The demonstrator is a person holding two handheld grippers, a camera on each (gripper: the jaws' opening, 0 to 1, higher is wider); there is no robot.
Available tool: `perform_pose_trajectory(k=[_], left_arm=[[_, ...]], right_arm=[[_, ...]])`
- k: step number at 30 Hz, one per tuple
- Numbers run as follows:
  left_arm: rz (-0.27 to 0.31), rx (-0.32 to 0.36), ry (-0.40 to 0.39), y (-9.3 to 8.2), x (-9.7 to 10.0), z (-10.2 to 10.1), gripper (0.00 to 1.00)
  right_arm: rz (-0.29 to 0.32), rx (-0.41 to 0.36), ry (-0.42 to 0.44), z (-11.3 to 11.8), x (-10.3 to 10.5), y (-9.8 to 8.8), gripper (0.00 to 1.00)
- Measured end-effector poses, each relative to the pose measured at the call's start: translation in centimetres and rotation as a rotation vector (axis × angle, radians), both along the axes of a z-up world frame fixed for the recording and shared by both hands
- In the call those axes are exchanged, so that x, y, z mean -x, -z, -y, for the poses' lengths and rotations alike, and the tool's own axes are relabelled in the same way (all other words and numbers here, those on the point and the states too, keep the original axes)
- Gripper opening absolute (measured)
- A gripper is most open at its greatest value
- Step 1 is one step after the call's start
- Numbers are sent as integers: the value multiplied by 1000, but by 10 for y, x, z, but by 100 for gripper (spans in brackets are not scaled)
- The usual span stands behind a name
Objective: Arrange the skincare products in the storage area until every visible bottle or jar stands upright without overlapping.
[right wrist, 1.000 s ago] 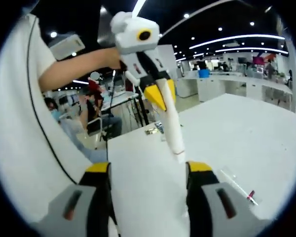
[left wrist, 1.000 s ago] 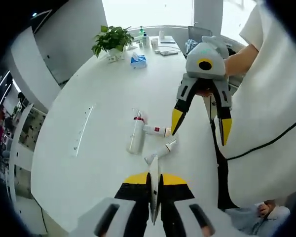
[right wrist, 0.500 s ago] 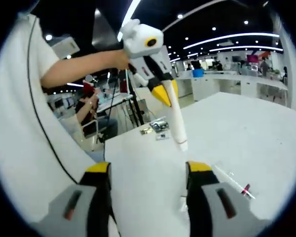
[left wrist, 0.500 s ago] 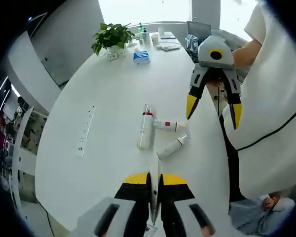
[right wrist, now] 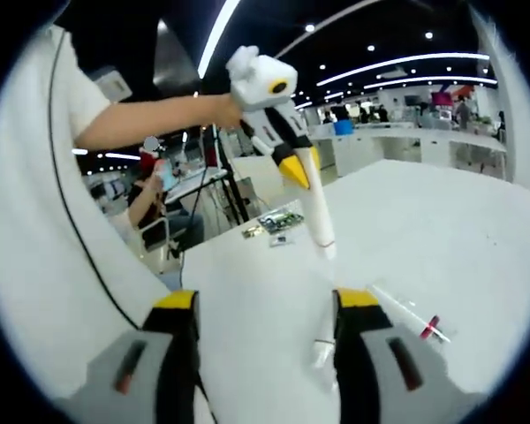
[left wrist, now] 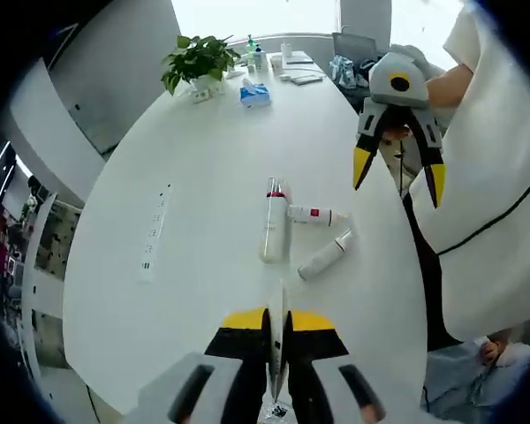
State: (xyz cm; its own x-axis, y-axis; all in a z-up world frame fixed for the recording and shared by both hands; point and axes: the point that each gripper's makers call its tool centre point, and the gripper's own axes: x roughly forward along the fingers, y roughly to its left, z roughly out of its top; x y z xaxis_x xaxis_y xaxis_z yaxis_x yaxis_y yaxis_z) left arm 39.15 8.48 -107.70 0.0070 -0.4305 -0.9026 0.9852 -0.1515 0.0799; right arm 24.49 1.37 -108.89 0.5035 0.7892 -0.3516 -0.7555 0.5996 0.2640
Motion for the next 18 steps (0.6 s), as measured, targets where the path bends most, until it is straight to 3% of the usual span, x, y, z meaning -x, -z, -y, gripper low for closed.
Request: perform_pose_trajectory(k=[18], left_arm=[[-20,-73,-14,23,-38,-1,4]], right_arm=[[-26,-4,29,8,-7,8,59]])
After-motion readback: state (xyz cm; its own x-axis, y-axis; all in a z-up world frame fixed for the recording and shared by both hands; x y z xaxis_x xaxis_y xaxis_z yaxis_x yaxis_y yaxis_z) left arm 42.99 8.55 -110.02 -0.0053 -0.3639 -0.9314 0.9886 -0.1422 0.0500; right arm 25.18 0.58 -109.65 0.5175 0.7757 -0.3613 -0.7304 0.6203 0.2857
